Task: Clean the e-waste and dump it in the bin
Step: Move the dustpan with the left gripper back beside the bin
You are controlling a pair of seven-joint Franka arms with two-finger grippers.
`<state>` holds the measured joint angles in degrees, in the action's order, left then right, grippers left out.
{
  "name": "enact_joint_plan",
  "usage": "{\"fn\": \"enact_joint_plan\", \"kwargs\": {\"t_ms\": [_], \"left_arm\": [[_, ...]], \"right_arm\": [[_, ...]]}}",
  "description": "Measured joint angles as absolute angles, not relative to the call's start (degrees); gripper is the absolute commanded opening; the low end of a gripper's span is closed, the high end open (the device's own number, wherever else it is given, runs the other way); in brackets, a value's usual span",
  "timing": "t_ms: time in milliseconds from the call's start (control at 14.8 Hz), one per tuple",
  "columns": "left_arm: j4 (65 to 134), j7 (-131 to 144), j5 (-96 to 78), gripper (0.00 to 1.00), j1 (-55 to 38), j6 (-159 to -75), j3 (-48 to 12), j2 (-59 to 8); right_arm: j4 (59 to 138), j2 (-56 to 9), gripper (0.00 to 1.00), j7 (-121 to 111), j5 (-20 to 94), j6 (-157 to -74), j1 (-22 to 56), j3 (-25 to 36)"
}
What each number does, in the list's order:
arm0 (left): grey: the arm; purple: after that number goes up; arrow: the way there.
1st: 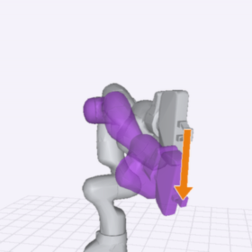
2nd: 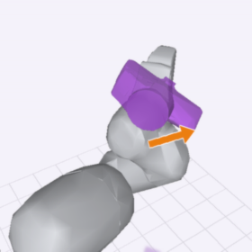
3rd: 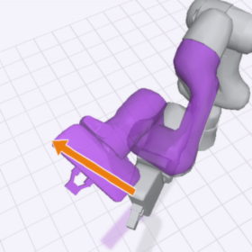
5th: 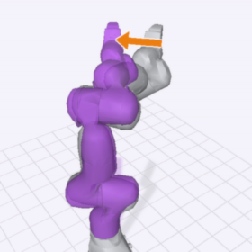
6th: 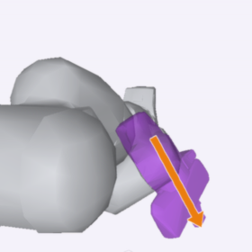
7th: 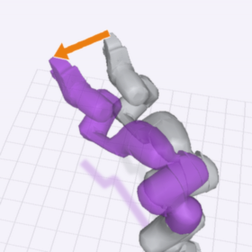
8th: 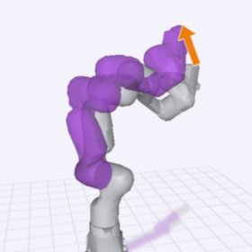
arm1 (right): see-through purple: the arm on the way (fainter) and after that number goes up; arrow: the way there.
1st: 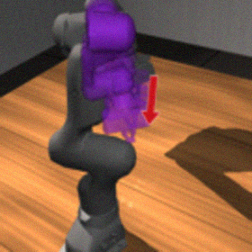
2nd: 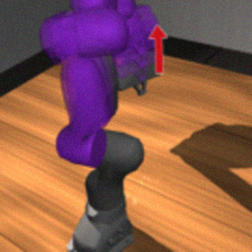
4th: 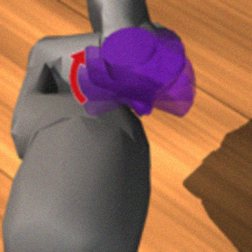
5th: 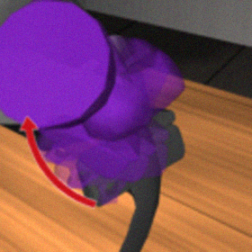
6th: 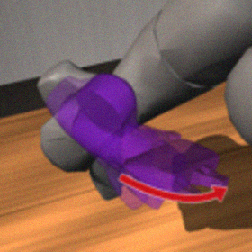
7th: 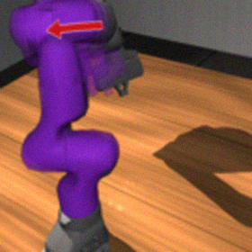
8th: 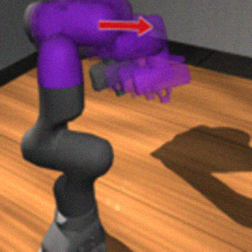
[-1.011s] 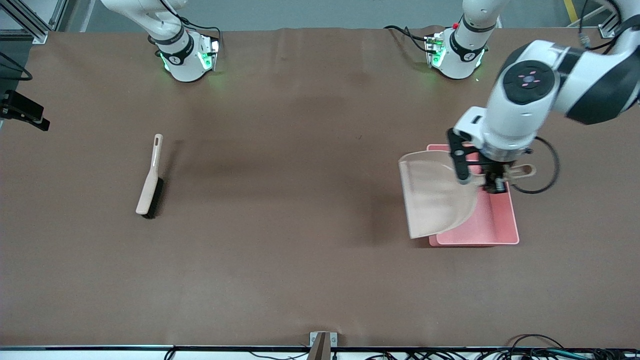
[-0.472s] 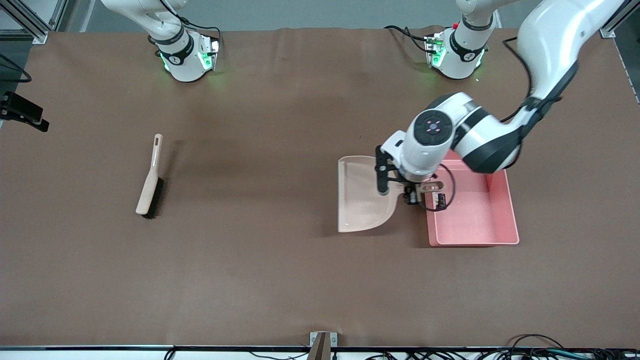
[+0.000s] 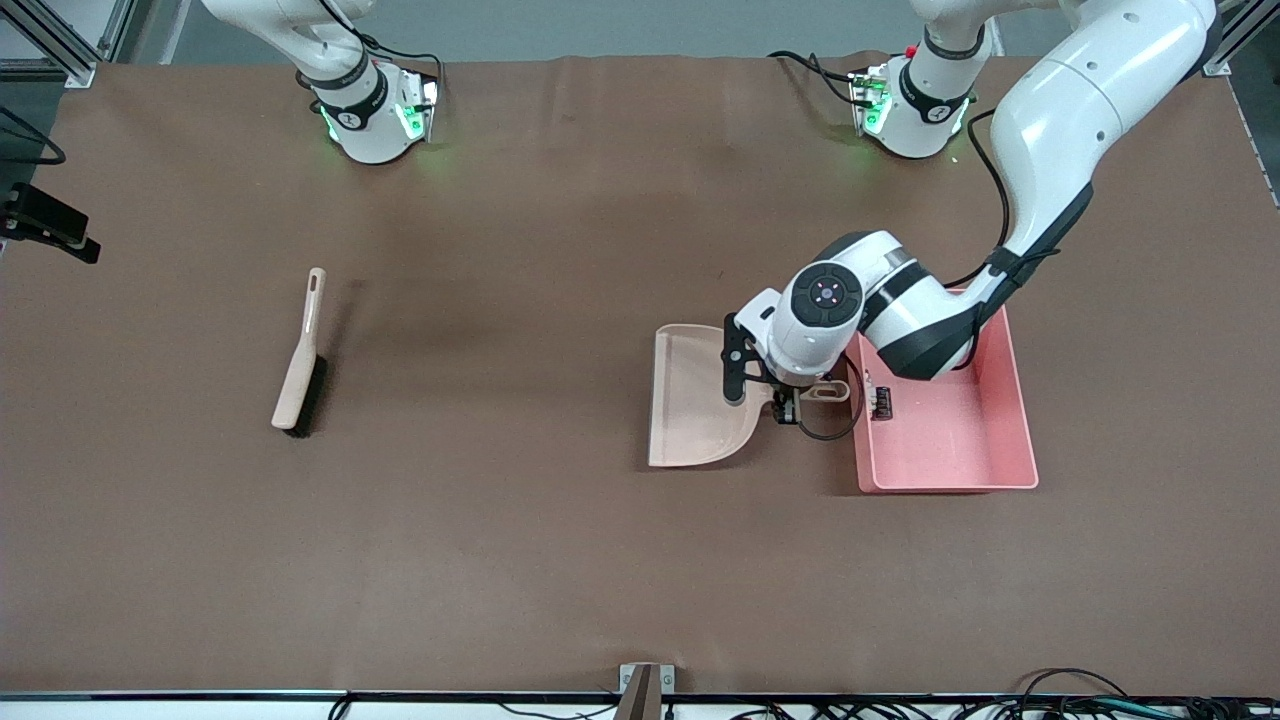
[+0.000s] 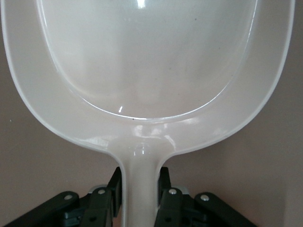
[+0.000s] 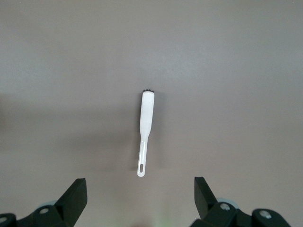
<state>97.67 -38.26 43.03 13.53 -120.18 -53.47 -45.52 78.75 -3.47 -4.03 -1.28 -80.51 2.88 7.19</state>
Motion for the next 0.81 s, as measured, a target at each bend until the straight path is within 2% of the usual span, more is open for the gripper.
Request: {"fn": "enact_joint_plan", "kwargs": {"t_ms": [809], "left_arm": [[97.4,-35.7,43.4,0.16,8.6,-122.0,-48.5,-46.4]], "right_arm": [[79.7,-3.6,1.00,-4.0,-1.0,-80.9,2.8,7.3]]}}
